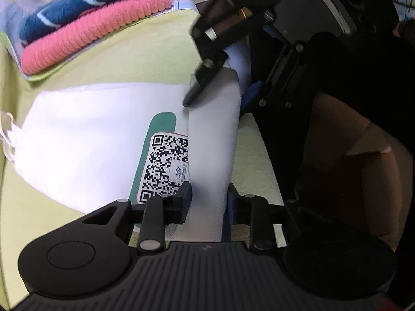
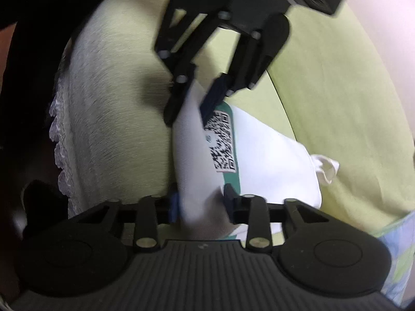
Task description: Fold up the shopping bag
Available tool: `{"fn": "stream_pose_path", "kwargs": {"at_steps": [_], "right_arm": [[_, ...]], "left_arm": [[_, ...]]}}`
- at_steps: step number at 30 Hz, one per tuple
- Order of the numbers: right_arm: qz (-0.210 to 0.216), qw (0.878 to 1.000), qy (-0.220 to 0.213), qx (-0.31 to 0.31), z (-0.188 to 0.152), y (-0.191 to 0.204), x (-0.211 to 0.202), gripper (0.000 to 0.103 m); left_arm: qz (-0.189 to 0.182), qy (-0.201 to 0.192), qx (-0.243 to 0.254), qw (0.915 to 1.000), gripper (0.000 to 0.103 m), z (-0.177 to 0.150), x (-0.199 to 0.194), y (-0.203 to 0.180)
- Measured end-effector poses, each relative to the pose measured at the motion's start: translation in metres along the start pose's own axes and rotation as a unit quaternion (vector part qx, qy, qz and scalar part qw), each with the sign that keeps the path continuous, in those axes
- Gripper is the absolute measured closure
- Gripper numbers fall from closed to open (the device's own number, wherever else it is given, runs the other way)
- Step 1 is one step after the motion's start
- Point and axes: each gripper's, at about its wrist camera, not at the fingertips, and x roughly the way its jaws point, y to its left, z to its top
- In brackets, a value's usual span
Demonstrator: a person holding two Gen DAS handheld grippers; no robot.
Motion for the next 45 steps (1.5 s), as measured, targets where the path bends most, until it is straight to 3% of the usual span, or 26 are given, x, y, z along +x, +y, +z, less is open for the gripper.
{"fn": "stream_pose_path", "kwargs": {"at_steps": [3,6,10,13,17,24,30,34,38,45], "right_arm": [[0.006,0.999,-0.001,0.039,-0.004,0.0,0.003,0.089],[0.047,0.987,0.02,0.15,0.001,-0.026,0.002,0.091],[0.144,0.955,0.044,0.255,0.004,-0.055,-0.008,0.091],[0.186,0.932,0.063,0.303,-0.002,-0.065,0.002,0.091],[0.239,0.884,0.075,0.396,-0.02,-0.09,0.016,0.091],[0.31,0.831,0.097,0.452,-0.034,-0.114,0.038,0.092],[0.378,0.775,0.118,0.492,-0.05,-0.132,0.062,0.093],[0.417,0.738,0.13,0.515,-0.06,-0.14,0.078,0.093],[0.443,0.702,0.13,0.542,-0.073,-0.142,0.09,0.095],[0.456,0.684,0.119,0.556,-0.081,-0.137,0.102,0.096]], "left_arm": [[-0.005,-0.004,-0.017,0.9998,0.069,-0.002,-0.001,0.002],[-0.002,-0.001,-0.027,0.9996,0.071,-0.002,-0.001,-0.003],[-0.022,0.009,-0.018,0.9996,0.076,0.004,-0.003,-0.011],[-0.024,0.01,-0.01,0.9996,0.077,0.004,0.0,-0.018],[-0.008,-0.003,-0.032,0.9995,0.075,-0.001,-0.005,-0.016],[0.072,-0.02,-0.019,0.9971,0.068,-0.011,-0.035,-0.036],[0.15,-0.065,0.018,0.9864,0.071,-0.007,-0.049,-0.069],[0.168,-0.058,0.07,0.9816,0.071,-0.003,-0.032,-0.086],[0.187,-0.054,0.092,0.9767,0.071,-0.004,-0.021,-0.093],[0.185,-0.039,0.07,0.9795,0.075,0.009,-0.002,-0.068]]}}
